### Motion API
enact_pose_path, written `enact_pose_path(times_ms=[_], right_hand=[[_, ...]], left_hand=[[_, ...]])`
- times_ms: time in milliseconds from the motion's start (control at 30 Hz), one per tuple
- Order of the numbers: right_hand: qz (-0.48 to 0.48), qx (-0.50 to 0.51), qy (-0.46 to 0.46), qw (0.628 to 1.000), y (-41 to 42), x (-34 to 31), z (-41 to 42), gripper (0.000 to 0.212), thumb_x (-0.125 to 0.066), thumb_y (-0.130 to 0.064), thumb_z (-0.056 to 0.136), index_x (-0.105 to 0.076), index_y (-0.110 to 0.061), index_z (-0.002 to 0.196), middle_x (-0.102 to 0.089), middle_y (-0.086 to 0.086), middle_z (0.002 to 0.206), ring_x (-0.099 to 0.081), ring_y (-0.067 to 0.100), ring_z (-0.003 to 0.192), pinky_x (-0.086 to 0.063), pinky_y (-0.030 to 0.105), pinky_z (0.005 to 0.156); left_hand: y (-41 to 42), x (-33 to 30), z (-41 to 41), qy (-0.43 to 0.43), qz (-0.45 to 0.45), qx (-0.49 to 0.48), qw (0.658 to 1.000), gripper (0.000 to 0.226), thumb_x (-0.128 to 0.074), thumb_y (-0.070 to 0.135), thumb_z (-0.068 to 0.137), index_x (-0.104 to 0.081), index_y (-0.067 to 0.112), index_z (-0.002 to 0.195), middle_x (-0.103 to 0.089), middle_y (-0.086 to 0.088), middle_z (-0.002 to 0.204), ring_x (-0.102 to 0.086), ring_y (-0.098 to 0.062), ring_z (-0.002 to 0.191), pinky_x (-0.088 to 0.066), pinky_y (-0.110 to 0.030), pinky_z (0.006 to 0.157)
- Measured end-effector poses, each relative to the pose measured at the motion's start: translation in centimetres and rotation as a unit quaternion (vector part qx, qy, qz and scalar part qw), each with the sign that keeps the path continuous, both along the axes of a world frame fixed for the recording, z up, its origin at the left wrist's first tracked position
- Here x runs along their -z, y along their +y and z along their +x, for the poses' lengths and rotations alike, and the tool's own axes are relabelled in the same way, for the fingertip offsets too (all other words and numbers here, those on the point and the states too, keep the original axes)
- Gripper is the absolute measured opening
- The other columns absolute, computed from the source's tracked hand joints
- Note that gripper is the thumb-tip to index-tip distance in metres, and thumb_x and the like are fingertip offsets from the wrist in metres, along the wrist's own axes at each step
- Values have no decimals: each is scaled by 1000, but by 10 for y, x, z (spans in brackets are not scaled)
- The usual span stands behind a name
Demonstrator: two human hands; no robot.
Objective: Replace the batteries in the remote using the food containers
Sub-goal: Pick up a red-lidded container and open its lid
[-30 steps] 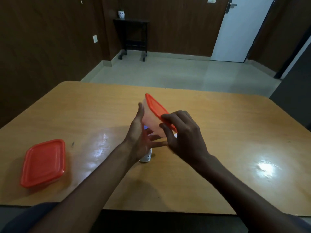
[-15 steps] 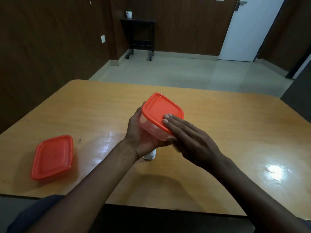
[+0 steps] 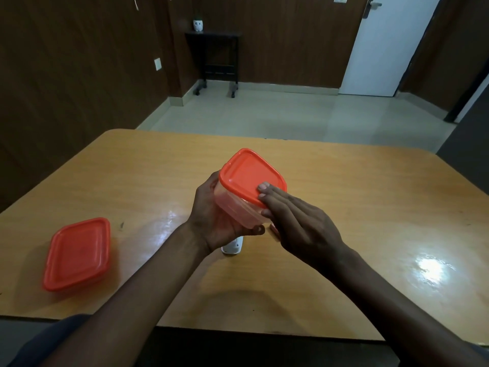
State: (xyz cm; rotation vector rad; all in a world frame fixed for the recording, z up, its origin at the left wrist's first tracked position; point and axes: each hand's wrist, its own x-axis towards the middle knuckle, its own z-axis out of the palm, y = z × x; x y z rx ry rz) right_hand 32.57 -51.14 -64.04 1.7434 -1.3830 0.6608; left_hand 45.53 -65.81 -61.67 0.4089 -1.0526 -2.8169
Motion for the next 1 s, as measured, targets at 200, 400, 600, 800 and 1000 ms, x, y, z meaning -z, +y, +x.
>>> enact_pose_path(times_ms=[200, 400, 600, 800, 1000], right_hand=[[5, 8, 8, 1000, -2, 3, -1, 33, -51, -18, 106, -49, 3, 131, -64, 27, 130, -61, 34, 125, -50, 44, 106], [47, 52, 3, 998, -7, 13, 3, 39, -48, -15, 106, -54, 8, 137, -60, 26, 136, -58, 36, 129, -40, 46, 111], [21, 62, -60, 996, -8, 8, 10, 29, -45, -8, 105, -55, 5, 129, -70, 25, 120, -70, 33, 109, -48, 37, 102], [-112, 91, -214, 966, -6, -13, -10, 30, -38, -12, 108, -59, 8, 111, -69, 18, 87, -59, 20, 64, -40, 14, 65], [-100, 123, -290, 944, -16, -1, -10, 25, -47, -13, 102, -64, 4, 109, -71, 16, 92, -64, 24, 77, -48, 27, 64]], left_hand=[[-2, -4, -1, -23, -35, -13, 999, 72, -35, 62, 93, -51, 8, 138, -59, -23, 130, -64, -37, 96, -50, -48, 76], [-6, -6, -3, -36, -59, -60, 996, 66, -37, 61, 94, -59, 7, 126, -69, -22, 113, -64, -39, 93, -48, -49, 77], [-3, 1, -7, -39, -40, -67, 996, 67, -37, 60, 93, -57, 7, 130, -62, -25, 122, -64, -41, 92, -50, -47, 72], [-8, 10, -9, -48, -6, -97, 994, 45, -55, 55, 86, -54, 23, 117, -52, -26, 127, -55, -48, 107, -50, -54, 74], [2, 13, -16, -81, -33, -134, 987, 47, -49, 58, 91, -74, 19, 83, -66, -17, 91, -61, -40, 92, -49, -47, 72]])
